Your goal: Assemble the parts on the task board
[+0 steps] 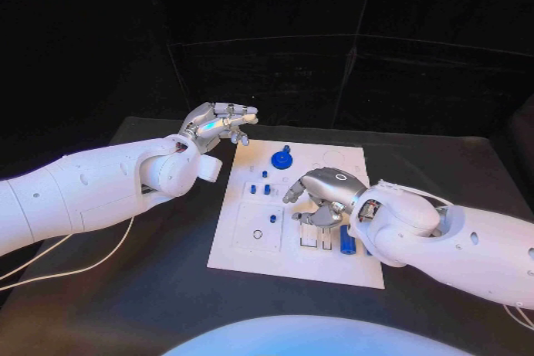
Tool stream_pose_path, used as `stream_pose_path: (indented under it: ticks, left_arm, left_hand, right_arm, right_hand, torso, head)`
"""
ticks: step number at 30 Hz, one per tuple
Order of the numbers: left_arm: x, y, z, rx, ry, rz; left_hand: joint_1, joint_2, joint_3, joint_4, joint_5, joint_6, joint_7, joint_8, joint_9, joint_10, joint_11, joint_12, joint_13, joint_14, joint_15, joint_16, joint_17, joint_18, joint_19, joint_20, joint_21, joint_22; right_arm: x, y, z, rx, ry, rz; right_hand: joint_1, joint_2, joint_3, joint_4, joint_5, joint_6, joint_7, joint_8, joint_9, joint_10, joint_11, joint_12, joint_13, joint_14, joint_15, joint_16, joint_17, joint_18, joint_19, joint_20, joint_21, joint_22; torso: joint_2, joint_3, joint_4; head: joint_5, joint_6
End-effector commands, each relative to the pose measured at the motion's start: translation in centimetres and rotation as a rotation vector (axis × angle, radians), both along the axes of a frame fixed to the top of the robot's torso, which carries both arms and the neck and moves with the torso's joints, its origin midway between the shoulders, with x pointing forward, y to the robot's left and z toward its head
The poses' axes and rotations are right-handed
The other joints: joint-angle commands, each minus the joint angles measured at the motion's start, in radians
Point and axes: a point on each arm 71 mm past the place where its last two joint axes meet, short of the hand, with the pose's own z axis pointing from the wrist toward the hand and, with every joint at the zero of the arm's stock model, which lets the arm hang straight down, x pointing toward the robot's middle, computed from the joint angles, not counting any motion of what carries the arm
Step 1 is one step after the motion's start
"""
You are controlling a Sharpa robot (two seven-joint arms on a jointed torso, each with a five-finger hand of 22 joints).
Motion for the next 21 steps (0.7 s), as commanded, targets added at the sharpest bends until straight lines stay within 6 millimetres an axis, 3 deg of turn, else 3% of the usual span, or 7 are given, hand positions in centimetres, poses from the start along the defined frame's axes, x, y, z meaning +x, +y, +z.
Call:
stream_pose_path:
  ticks: [1,6,10,14,16,21]
  left_arm:
    - [0.0,0.0,0.1,-0.006,-0.002,-0.007]
    - [0.1,-0.1,0.1,-0.006,-0.001,-0.01]
    - [0.1,-0.1,0.1,-0.006,0.0,-0.01]
    - [0.1,-0.2,0.1,-0.006,0.001,-0.011]
    - [0.1,-0.3,0.1,-0.007,0.001,-0.013]
    - [0.1,-0.5,0.0,-0.008,0.002,-0.017]
  left_hand:
    - [-0.002,0.002,-0.006,-0.002,0.002,-0.004,0.005,0.004,-0.001,-0.005,0.0,0.004,-0.001,-0.006,0.002,-0.006,-0.002,0.005,-0.007,0.003,-0.007,-0.002]
    - [-0.002,0.002,-0.006,-0.002,0.002,-0.004,0.005,0.004,-0.001,-0.005,0.0,0.004,-0.001,-0.006,0.002,-0.006,-0.002,0.005,-0.007,0.003,-0.007,-0.002]
    - [-0.002,0.002,-0.007,-0.002,0.002,-0.004,0.005,0.005,-0.001,-0.005,0.0,0.004,-0.001,-0.007,0.002,-0.006,-0.003,0.005,-0.007,0.003,-0.007,-0.002]
    - [-0.002,0.002,-0.007,-0.002,0.002,-0.004,0.005,0.005,-0.001,-0.005,0.0,0.004,-0.001,-0.007,0.002,-0.006,-0.003,0.005,-0.007,0.003,-0.007,-0.002]
    - [-0.002,0.002,-0.007,-0.002,0.002,-0.004,0.005,0.005,-0.001,-0.005,0.0,0.004,-0.001,-0.007,0.002,-0.006,-0.003,0.005,-0.007,0.003,-0.007,-0.002]
    - [-0.002,0.002,-0.007,-0.002,0.002,-0.004,0.005,0.005,-0.001,-0.005,0.0,0.004,-0.001,-0.007,0.002,-0.006,-0.003,0.005,-0.007,0.003,-0.007,-0.002]
  right_arm:
    - [0.6,-1.2,1.4,0.057,0.009,-0.054]
    - [1.9,-4.2,3.0,0.022,0.029,-0.138]
    - [2.5,-6.2,3.3,-0.031,0.035,-0.19]
    - [2.6,-7.2,3.3,-0.102,0.019,-0.211]
    - [2.7,-7.4,3.2,-0.147,0.002,-0.214]
    - [3.0,-7.6,2.8,-0.222,0.001,-0.218]
  right_hand:
    - [-0.004,0.01,-0.01,0.0,0.005,0.004,-0.005,0.003,0.001,0.006,-0.003,0.01,0.001,0.014,-0.001,-0.002,0.0,0.002,-0.002,-0.002,-0.006,0.001]
    - [-0.007,0.007,-0.022,0.002,0.005,0.002,-0.008,0.001,0.0,0.008,-0.006,0.018,0.0,0.014,-0.003,-0.004,-0.005,0.001,0.0,-0.003,-0.006,0.001]
    - [-0.01,0.002,-0.04,0.004,0.005,0.004,-0.011,0.002,0.001,0.001,-0.008,0.022,-0.001,0.014,-0.004,-0.005,-0.007,0.002,-0.001,-0.004,-0.009,-0.003]
    - [-0.008,0.0,-0.075,0.01,0.007,0.005,-0.016,0.002,0.001,-0.017,-0.01,0.028,-0.003,0.01,-0.005,-0.015,-0.024,0.005,-0.01,-0.004,-0.022,-0.023]
    - [-0.008,0.0,-0.116,0.021,0.006,0.006,-0.029,0.003,0.001,-0.04,-0.007,0.03,-0.003,0.0,-0.003,-0.043,-0.066,0.01,-0.032,0.0,-0.049,-0.065]
    - [0.021,0.017,-0.193,0.043,0.009,0.007,-0.039,0.003,0.0,-0.052,-0.007,0.059,-0.001,0.0,0.001,-0.056,-0.086,0.013,-0.036,0.002,-0.068,-0.086]
  torso:
    - [-0.002,0.0004,-0.0029]
    - [-0.002,-0.0007,-0.0017]
    - [-0.002,-0.0005,-0.0019]
    - [0.0,0.0001,-0.0027]
    - [0.0,0.0005,-0.0018]
    - [0.0,0.0001,0.0013]
  head:
    - [-0.012,0.012]
    - [-0.041,0.03]
    - [-0.054,0.034]
    - [-0.061,0.034]
    - [-0.064,0.034]
    - [-0.066,0.032]
